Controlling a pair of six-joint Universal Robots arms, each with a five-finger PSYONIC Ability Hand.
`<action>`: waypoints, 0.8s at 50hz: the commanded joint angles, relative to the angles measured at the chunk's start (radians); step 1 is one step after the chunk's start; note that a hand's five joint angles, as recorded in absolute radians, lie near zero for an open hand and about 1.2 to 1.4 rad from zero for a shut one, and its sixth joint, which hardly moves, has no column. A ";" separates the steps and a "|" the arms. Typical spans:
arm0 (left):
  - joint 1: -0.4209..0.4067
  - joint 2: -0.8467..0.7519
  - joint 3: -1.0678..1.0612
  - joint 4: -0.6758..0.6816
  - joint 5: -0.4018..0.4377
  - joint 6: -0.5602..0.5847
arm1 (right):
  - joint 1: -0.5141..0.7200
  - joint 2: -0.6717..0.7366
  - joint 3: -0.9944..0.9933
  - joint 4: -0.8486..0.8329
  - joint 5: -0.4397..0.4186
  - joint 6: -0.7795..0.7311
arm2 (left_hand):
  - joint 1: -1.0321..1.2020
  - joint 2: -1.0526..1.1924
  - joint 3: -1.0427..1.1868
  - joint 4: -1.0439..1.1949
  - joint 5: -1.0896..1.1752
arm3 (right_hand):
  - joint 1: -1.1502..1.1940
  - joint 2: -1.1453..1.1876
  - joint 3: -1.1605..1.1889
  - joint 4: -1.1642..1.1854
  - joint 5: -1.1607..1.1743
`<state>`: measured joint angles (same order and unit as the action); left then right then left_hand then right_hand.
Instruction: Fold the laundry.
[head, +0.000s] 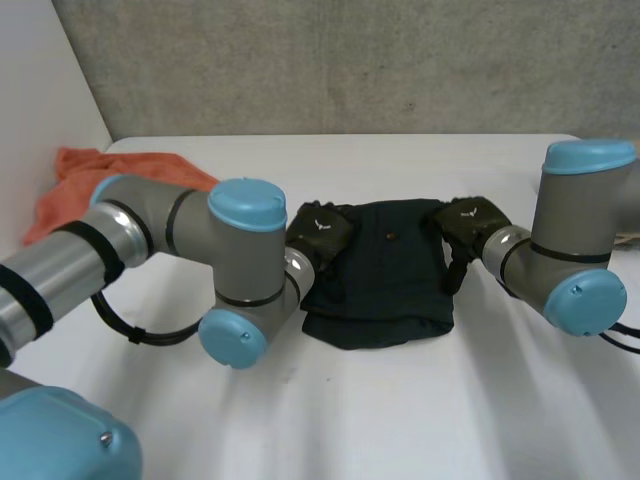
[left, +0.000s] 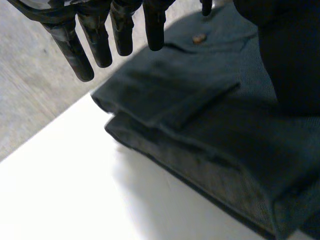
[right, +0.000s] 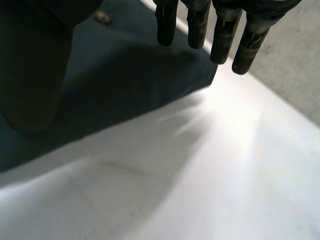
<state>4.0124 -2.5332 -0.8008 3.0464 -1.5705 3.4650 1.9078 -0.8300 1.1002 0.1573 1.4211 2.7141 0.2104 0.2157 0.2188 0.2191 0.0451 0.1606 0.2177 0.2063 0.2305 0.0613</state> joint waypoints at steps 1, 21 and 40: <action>0.005 0.231 -0.096 0.009 0.006 -0.010 | 0.037 -0.195 0.130 -0.096 0.025 0.042 | -0.035 -0.040 -0.043 -0.044 -0.044 | 0.014 -0.043 -0.032 -0.056 -0.061; 0.158 0.732 -0.494 -0.057 0.428 -0.104 | 0.243 -0.361 0.773 -0.679 0.154 0.056 | -0.032 -0.037 -0.040 -0.041 -0.041 | 0.014 -0.043 -0.032 -0.056 -0.061; 0.163 0.807 -0.583 -0.077 0.454 -0.106 | 0.241 -0.153 0.724 -0.941 0.154 -0.056 | -0.029 -0.035 -0.038 -0.038 -0.038 | 0.014 -0.043 -0.032 -0.056 -0.061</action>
<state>4.1763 -1.7376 -1.3773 2.9686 -1.1158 3.3594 2.1480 -1.0179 1.8484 -0.7170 1.5743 2.7240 0.2097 0.2026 0.2083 0.2059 0.0426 0.1606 0.2177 0.2063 0.2305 0.0606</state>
